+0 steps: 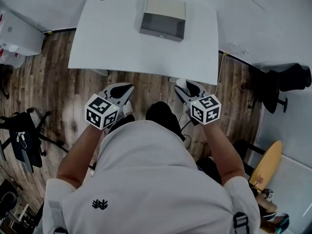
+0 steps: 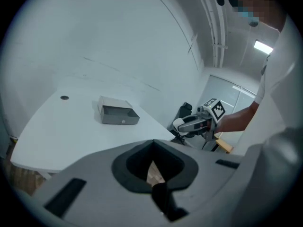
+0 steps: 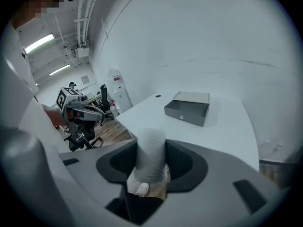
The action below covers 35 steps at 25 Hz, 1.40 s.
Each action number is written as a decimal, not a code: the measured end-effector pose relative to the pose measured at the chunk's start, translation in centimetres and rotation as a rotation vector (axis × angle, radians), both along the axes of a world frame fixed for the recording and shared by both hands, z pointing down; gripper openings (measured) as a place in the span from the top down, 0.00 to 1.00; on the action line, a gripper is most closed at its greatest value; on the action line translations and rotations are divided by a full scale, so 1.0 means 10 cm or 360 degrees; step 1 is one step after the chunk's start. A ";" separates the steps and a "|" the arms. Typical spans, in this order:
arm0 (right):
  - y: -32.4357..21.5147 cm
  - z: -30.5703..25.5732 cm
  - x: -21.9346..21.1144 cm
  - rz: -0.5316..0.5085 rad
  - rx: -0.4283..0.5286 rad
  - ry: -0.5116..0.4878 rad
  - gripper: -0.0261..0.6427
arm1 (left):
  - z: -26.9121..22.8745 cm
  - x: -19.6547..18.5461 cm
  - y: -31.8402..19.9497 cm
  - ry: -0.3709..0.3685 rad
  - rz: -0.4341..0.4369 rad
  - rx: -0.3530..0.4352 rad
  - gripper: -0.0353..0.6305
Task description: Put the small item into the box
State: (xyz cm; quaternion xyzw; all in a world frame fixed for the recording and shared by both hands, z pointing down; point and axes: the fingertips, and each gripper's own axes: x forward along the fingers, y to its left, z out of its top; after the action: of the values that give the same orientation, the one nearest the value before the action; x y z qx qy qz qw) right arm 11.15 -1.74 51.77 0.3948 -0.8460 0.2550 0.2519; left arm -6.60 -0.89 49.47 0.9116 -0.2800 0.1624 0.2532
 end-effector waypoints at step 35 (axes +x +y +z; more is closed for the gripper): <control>-3.24 1.11 -0.33 -0.0590 -0.0107 0.0385 0.70 | -0.21 -0.24 -1.44 -0.0140 -0.0677 -0.0015 0.94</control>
State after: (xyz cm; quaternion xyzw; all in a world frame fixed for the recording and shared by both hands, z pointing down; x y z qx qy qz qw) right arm 7.87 -34.10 62.88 0.2515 -0.8588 0.1832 0.4071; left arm -9.03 -15.34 47.39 0.8228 -0.4761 0.1462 0.2737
